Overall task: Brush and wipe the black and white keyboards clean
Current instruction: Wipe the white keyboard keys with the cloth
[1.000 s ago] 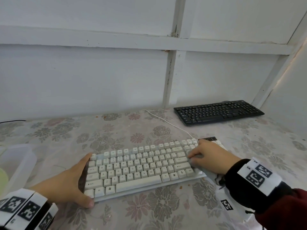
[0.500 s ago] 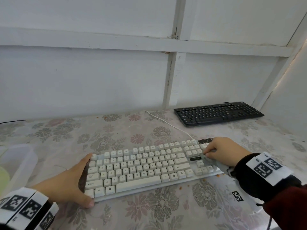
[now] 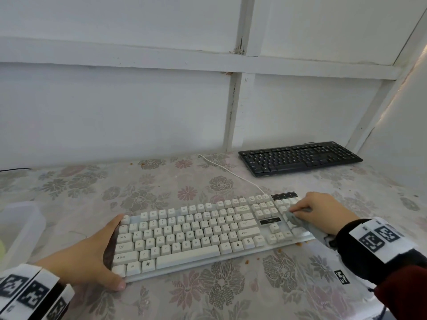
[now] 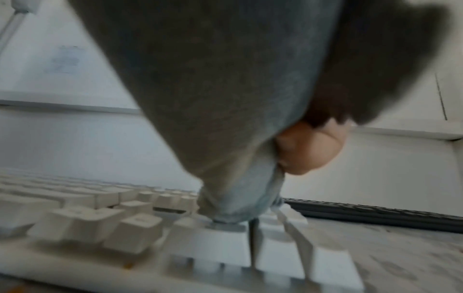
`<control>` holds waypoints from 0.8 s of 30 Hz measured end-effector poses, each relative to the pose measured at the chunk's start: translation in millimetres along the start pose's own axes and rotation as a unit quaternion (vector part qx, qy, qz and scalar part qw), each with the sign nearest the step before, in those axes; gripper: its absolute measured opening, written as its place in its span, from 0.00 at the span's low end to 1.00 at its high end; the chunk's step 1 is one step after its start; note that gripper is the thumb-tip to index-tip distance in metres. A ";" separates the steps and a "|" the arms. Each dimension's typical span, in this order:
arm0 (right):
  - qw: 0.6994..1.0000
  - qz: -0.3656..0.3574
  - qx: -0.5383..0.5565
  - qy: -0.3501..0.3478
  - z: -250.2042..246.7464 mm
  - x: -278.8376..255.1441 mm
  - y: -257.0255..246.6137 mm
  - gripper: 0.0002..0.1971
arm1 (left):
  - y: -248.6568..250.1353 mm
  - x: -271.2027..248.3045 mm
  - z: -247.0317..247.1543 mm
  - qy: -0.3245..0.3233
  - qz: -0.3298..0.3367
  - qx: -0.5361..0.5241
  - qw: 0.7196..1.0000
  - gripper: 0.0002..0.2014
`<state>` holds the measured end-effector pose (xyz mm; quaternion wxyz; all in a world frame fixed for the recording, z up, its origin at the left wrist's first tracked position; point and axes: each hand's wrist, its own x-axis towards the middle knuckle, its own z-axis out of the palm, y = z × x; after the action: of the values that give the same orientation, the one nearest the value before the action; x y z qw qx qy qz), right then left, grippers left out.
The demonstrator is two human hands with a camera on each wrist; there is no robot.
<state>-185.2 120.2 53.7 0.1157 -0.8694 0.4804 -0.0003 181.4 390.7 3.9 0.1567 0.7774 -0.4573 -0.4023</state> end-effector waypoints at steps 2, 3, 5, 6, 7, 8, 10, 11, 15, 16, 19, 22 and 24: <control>1.000 0.021 -0.015 0.002 -1.9 1.6 8.4 0.09 | 0.1 -0.1 0.1 0.002 0.002 -0.002 1.000 0.81; 0.999 0.032 -0.017 0.005 -3.1 2.2 12.4 0.09 | 0.3 -0.2 0.1 0.001 0.002 -0.001 1.000 0.81; 0.999 0.047 -0.004 0.012 -5.6 3.3 18.1 0.09 | 0.4 0.0 0.2 -0.004 0.004 -0.004 1.000 0.81; 0.999 0.050 -0.002 0.012 -7.0 3.7 19.0 0.09 | 0.1 0.3 0.2 -0.005 0.006 -0.007 1.000 0.82; 0.999 0.052 -0.008 0.010 -8.6 3.7 18.9 0.09 | -0.1 0.6 0.1 -0.005 0.008 -0.009 1.000 0.82; 0.998 0.057 -0.019 0.014 -10.1 4.3 18.6 0.09 | -0.2 0.9 -0.1 -0.003 0.009 -0.009 1.000 0.82; 0.997 0.063 -0.030 0.040 -14.0 4.2 15.0 0.10 | -0.2 1.2 -0.5 -0.001 0.007 -0.003 1.000 0.82; 0.997 0.057 -0.024 0.052 -15.2 3.4 11.7 0.10 | -0.4 1.1 -0.6 -0.002 0.006 -0.002 1.000 0.81; 1.000 0.001 0.002 0.018 -8.7 -2.3 -5.0 0.10 | -1.1 1.7 -0.4 0.000 0.009 -0.010 1.000 0.80; 1.000 -0.002 0.002 0.010 -4.9 -2.3 -5.3 0.10 | -0.9 2.0 -0.2 -0.001 0.010 -0.011 1.000 0.79; 0.999 0.032 0.010 0.012 -0.3 -3.1 3.8 0.10 | -0.5 1.3 0.1 -0.002 0.010 -0.013 1.000 0.79; 0.995 0.095 0.031 0.030 -4.6 0.1 20.5 0.08 | 0.3 -0.2 0.3 -0.002 0.008 -0.005 1.000 0.81; 0.990 0.140 0.016 0.029 -8.0 0.9 32.8 0.06 | 2.1 -1.3 -0.1 -0.003 0.009 0.000 1.000 0.82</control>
<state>-213.0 101.1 54.8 0.1143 -0.7913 0.6004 -0.0165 179.9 390.7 5.8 0.1593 0.7721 -0.4646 -0.4032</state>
